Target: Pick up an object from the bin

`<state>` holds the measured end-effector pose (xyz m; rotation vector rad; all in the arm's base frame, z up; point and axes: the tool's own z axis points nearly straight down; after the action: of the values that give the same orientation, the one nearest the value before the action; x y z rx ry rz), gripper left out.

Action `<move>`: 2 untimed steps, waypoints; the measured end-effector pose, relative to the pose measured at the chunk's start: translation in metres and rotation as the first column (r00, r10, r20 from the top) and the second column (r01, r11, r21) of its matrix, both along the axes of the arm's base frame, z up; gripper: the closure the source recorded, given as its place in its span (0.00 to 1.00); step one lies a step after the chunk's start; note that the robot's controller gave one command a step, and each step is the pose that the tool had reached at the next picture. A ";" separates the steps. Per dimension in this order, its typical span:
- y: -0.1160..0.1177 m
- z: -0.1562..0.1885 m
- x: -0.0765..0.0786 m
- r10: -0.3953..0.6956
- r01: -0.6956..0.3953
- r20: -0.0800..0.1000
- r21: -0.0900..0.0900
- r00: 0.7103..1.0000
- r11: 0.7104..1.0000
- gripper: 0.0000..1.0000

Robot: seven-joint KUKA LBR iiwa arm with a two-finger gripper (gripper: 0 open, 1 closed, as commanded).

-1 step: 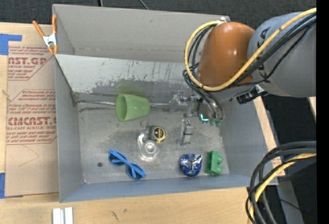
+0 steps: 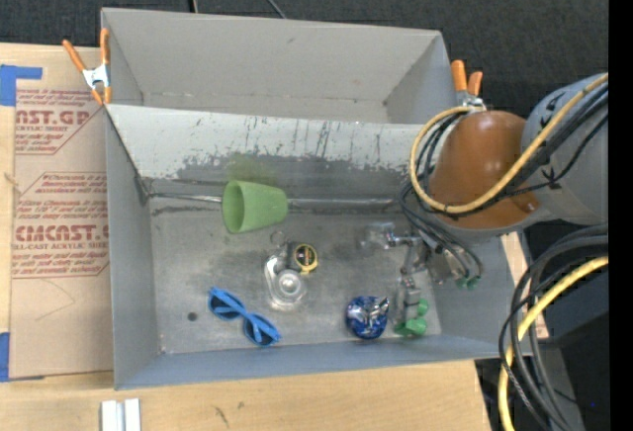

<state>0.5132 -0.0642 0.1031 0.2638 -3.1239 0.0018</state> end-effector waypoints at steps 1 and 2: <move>-0.006 -0.035 -0.025 0.047 -0.047 0.009 0.003 0.999 0.999 0.00; 0.009 -0.031 -0.029 0.093 -0.093 0.024 0.000 0.995 0.996 0.00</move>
Offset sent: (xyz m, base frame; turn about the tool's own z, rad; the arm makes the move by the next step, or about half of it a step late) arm -0.0251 -0.0070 -0.0331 -0.0481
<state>0.4842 -0.0553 0.0720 0.4119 -3.1318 0.0039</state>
